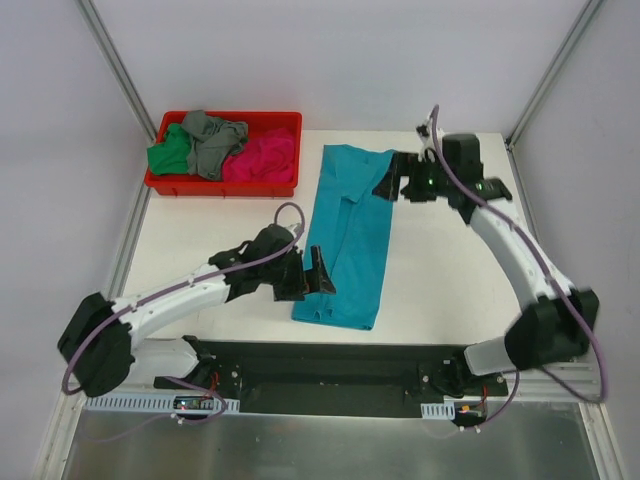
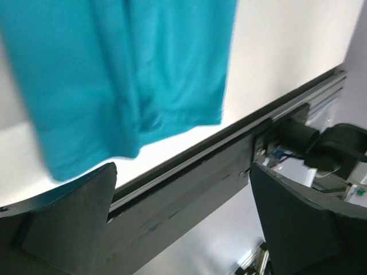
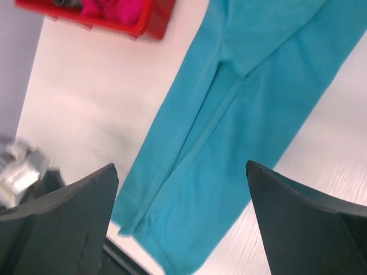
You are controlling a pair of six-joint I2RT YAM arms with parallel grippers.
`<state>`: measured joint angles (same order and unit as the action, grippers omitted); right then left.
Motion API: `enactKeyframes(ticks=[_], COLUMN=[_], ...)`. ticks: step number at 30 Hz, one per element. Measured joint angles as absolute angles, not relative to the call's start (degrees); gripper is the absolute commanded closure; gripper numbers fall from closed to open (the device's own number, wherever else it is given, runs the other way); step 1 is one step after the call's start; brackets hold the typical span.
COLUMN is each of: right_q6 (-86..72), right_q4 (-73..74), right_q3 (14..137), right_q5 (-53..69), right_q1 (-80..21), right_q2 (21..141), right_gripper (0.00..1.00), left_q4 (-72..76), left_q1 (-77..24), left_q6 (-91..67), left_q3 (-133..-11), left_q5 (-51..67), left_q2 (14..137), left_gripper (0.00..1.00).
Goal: Fold and stack the t-shirts
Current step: Rotate the tshirt 90 degrees, then grab the bottom of the folded rectangular tshirt with both arms
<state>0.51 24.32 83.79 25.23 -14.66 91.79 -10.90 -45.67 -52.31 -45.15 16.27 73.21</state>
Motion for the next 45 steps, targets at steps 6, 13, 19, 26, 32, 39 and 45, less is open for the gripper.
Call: enactKeyframes(ticks=[6,13,19,26,32,39,45], right_q6=[-3.33,-13.98,-19.11,-21.91,-23.86,-26.39,-27.81], right_q4=[21.19,23.59,21.45,19.92,18.72,18.22,17.76], right_q3=[54.76,30.52,30.46,31.64,32.23,32.12,29.87], right_q5=[18.65,10.41,3.68,-1.08,-3.01,-4.38,-1.1], right_q1=[-26.59,-41.69,-48.73,-53.06,-54.87,-56.64,-60.2], right_q2=[64.18,56.29,58.0,66.04,69.87,70.5,66.7], right_gripper=[0.01,0.05,0.13,0.27,0.55,0.89,0.97], left_q4=[-16.45,-18.17,-14.46,-9.98,-7.07,-5.19,-5.06], left_q1=[-43.7,-43.03,-43.03,-43.05,-43.05,-43.05,-43.16], left_q6=[-51.4,-51.44,-51.77,-52.03,-52.12,-51.88,-52.84], left_q3=[-34.63,-30.5,-28.64,-28.71,-28.86,-27.42,-22.0], left_q5=[12.23,10.24,9.89,10.02,10.07,9.98,11.38], left_q2=[61.91,62.33,66.7,70.41,73.91,72.6,65.3], left_gripper=[0.01,0.23,0.43,0.67,1.0,1.0,1.0])
